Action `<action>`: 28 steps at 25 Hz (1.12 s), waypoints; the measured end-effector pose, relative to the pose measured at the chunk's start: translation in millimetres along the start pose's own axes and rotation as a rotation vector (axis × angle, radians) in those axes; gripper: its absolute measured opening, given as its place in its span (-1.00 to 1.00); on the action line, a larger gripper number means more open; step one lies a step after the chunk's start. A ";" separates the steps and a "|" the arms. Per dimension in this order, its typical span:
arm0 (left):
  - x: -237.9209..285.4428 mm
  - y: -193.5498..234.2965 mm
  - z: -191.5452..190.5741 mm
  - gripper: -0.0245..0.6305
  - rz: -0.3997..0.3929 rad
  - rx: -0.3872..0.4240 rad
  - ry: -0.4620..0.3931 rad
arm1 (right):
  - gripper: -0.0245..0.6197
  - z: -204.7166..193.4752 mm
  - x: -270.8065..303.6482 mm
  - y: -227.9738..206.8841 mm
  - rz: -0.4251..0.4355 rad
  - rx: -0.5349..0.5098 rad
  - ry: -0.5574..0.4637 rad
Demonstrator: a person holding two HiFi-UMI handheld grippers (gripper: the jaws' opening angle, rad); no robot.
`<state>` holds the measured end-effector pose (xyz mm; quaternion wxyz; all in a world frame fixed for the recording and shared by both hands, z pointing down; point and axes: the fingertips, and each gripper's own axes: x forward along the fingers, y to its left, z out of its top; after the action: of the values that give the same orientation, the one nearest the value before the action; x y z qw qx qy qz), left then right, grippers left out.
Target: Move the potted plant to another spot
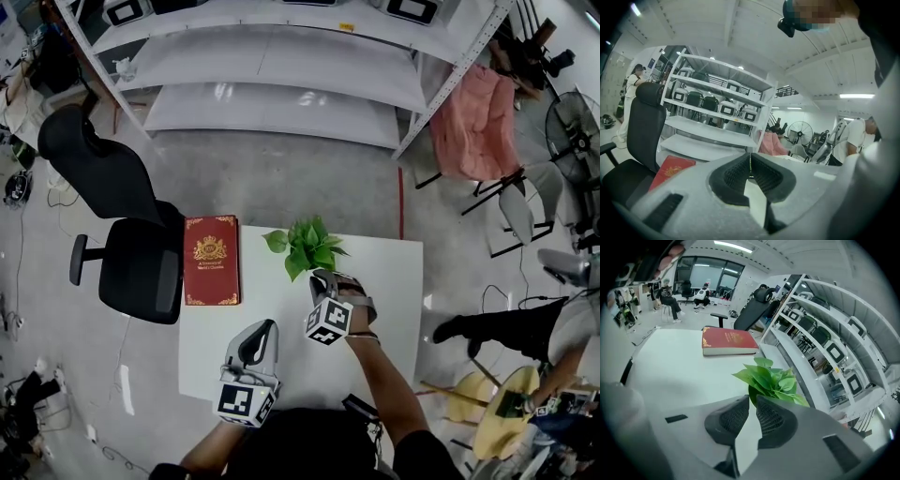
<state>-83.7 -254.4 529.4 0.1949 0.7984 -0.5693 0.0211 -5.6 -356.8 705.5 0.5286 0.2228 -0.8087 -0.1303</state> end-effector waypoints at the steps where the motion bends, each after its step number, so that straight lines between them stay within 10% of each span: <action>1: 0.9 0.0 -1.0 -0.85 0.000 -0.001 0.004 | -0.88 -1.7 3.8 0.5 0.000 -0.019 0.014; 28: 11.3 16.5 -21.7 -0.85 0.018 -0.036 0.058 | -0.71 -22.6 54.4 -1.7 -0.061 -0.257 0.194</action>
<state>-90.7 -261.9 557.0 0.2256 0.7885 -0.5710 0.0356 -3.3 -384.8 757.3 0.6242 0.1893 -0.7234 -0.2264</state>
